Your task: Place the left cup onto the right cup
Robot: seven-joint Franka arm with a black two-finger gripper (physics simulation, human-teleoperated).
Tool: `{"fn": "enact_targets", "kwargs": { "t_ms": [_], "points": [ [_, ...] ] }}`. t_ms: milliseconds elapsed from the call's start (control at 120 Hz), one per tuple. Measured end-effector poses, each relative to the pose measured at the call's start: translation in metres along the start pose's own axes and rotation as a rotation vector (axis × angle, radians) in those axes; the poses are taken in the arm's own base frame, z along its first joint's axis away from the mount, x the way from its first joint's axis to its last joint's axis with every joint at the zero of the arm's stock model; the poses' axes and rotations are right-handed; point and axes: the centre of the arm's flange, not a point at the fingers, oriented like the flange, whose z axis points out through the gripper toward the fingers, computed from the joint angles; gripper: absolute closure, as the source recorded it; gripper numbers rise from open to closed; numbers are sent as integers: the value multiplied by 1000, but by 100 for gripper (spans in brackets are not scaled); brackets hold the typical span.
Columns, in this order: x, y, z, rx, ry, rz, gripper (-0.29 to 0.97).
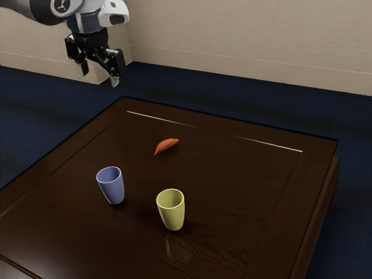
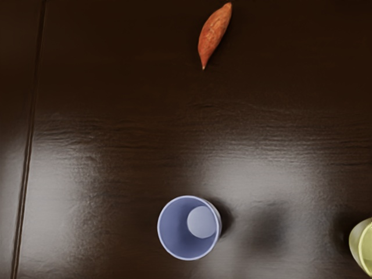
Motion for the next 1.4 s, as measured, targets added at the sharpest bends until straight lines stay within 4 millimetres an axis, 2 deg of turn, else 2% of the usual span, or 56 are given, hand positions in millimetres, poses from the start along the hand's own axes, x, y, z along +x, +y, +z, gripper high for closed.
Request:
{"fn": "enact_targets", "kwargs": {
  "t_ms": [108,275,392,475,558,725,808,867,1025,1300,1342,1400],
  "points": [
    [-6,1,4,0,-3,1,0],
    [-29,13,54,-12,-107,20,0],
    [-44,23,107,-23,-191,14,0],
    [-57,30,153,-52,-246,-15,0],
    [-69,30,194,-86,-286,-69,0],
    [-73,32,269,-121,-341,-161,0],
    [-71,35,296,-124,-346,-187,0],
    [-65,35,307,-125,-327,-201,0],
    [-38,40,318,-130,-242,-213,0],
    [-33,38,364,-132,-232,-246,0],
    [-33,37,366,-132,-226,-250,6],
    [-31,35,366,-131,-216,-256,22]
  ]
}}
